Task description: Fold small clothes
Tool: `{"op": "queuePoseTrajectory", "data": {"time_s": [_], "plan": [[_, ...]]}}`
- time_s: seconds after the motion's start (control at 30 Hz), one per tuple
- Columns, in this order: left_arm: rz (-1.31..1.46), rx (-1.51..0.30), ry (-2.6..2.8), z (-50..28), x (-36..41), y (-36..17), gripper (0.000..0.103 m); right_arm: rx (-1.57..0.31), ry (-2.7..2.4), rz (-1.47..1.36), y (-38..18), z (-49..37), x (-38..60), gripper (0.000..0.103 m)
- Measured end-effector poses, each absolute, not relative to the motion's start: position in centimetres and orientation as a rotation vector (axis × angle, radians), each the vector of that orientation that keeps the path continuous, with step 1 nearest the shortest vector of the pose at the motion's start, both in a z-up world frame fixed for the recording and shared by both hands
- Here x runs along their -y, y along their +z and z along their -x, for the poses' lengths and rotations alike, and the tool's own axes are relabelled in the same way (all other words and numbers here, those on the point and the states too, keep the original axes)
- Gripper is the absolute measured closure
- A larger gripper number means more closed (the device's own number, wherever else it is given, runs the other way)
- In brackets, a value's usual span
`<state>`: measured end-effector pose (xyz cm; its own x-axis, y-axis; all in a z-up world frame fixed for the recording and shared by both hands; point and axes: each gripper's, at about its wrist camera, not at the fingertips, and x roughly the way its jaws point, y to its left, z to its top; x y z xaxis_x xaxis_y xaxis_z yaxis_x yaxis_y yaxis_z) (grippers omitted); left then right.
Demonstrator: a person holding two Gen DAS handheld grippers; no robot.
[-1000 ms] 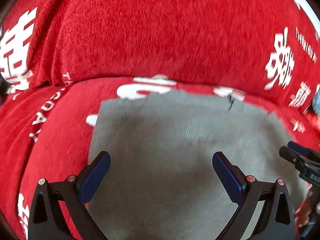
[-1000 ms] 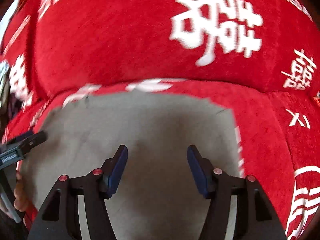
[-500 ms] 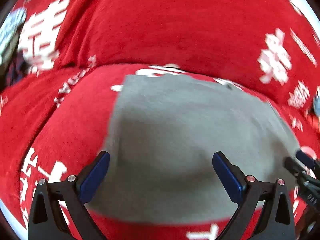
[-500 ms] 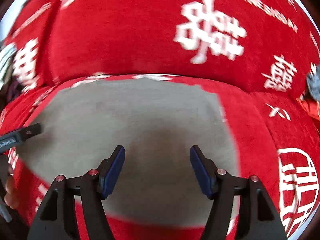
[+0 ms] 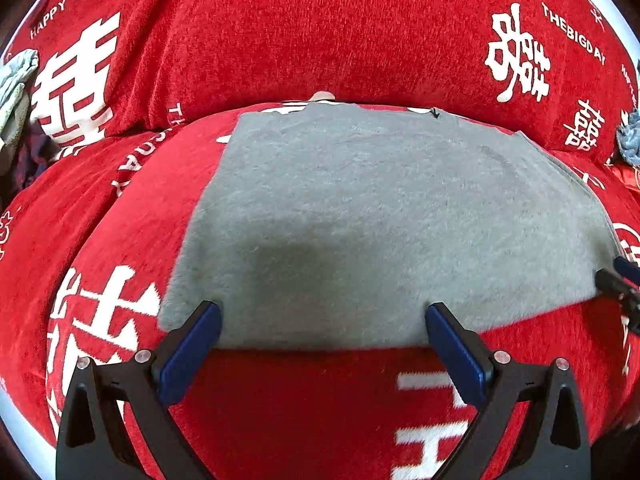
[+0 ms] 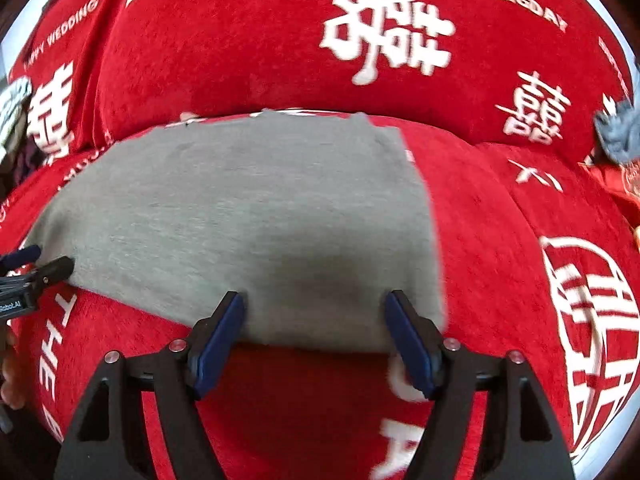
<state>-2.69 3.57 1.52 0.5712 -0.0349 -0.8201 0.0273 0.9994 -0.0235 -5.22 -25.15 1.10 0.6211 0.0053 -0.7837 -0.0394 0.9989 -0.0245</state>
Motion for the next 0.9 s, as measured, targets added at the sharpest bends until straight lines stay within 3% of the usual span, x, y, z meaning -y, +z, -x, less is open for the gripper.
{"op": "queuePoseTrajectory", "data": {"time_s": [0.27,0.4,0.8,0.87,0.9], "plan": [[0.091,-0.953,0.012,3.8,-6.1,2.8,0.001,-0.863,-0.006,-0.026,3.4,6.1,25.8,0.026],[0.266,-1.019,0.017,2.7,-9.8,1.3,0.001,-0.875,0.014,-0.001,3.9,5.7,24.6,0.026],[0.577,-0.939,-0.289,-0.5,-11.3,0.7,0.002,-0.907,0.148,0.072,4.9,1.9,17.3,0.026],[0.651,-0.918,-0.337,-0.6,-12.2,0.2,0.033,-0.912,0.185,0.074,5.8,0.3,16.0,0.026],[0.682,-0.925,-0.346,-0.9,-12.5,-0.3,0.04,-0.917,0.21,0.077,6.3,-0.8,15.0,0.026]]}}
